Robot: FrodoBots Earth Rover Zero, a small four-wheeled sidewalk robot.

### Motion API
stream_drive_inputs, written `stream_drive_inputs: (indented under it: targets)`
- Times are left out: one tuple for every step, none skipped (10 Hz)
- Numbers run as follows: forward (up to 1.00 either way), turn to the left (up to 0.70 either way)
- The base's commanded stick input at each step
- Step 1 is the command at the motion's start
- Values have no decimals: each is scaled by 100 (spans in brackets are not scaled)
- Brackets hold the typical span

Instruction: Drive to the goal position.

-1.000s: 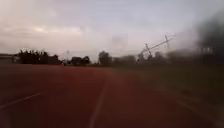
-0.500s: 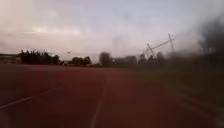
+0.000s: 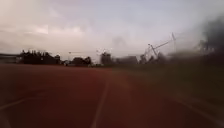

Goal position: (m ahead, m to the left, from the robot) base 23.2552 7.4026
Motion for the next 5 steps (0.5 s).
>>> stream_drive_inputs:
  targets:
    - [70,0]
    - [70,0]
    - [70,0]
    - [70,0]
    - [70,0]
